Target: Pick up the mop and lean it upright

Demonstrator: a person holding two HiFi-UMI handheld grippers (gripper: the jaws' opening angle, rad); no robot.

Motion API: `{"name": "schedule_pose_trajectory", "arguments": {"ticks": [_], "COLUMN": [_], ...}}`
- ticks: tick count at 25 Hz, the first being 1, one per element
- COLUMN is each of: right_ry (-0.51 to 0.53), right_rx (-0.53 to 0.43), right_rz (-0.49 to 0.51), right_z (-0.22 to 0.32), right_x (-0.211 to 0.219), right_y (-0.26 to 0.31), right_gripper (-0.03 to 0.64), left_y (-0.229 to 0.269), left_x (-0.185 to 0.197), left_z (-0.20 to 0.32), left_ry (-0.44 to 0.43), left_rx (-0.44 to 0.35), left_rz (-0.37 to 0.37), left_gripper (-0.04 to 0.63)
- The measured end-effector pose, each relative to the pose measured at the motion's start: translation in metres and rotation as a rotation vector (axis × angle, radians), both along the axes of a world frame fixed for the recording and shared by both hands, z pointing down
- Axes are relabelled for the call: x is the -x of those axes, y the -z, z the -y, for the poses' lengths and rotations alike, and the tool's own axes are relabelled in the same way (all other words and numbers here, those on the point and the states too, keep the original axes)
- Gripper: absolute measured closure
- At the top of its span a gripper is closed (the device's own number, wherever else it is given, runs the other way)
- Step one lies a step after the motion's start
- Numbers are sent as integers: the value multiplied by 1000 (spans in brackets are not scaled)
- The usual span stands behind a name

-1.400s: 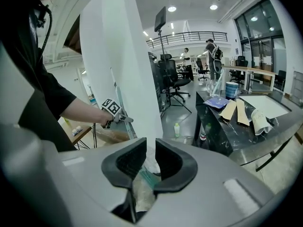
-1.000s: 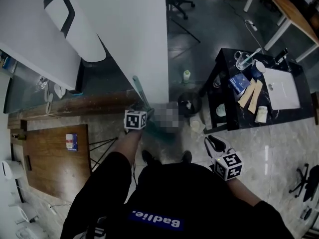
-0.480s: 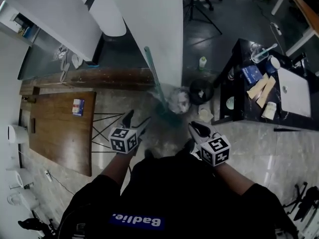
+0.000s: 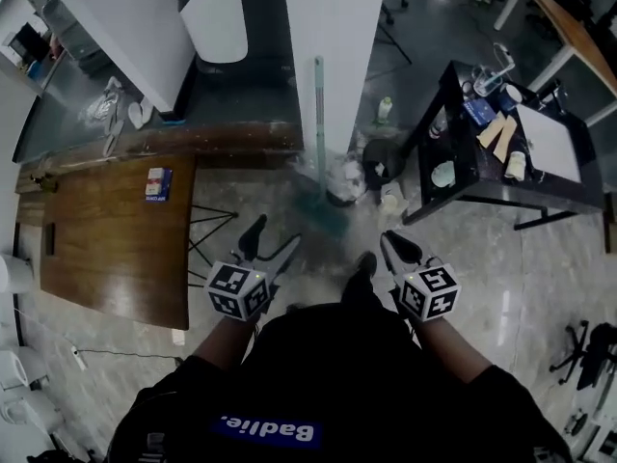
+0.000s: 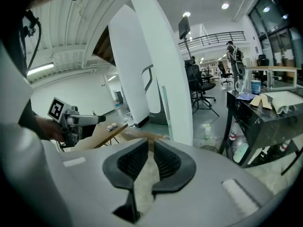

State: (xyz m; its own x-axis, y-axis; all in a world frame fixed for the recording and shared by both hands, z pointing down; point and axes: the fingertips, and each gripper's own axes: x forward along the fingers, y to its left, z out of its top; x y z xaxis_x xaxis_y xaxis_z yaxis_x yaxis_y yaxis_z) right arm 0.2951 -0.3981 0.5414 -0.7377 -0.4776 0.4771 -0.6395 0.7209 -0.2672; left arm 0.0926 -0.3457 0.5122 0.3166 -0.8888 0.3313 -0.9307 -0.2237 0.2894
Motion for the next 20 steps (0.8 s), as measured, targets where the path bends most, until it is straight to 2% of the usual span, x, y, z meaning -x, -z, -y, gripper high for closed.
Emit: {"name": "schedule_pose_trajectory", "arguments": {"ticks": [3,8,11,15,20], "right_ry": [-29,-44,-63,-21,57], "right_rx": [-6,-40,-60,-84,-66], "right_rz": [-29,-56,-32,20,98], "right_z": [-44,-104,-116,-139,-178], "right_x": [3,-10,-22,-30,-60], "right_y": [5,30,35,43,50], "right_gripper": [575,583,594,600,611], "left_y": [16,37,52,73,92], "left_x": [-1,-20,-40,-78,-137], "left_z": [-36,-86,-99,-129,-164], "left_ry": [-56,-124,-140,-151,-151], "left_rx": [-62,-106,-156,-197,-194], "left_rz": [-18,-46,-48,-32,-1], "left_gripper": [222,233,242,252,288]}}
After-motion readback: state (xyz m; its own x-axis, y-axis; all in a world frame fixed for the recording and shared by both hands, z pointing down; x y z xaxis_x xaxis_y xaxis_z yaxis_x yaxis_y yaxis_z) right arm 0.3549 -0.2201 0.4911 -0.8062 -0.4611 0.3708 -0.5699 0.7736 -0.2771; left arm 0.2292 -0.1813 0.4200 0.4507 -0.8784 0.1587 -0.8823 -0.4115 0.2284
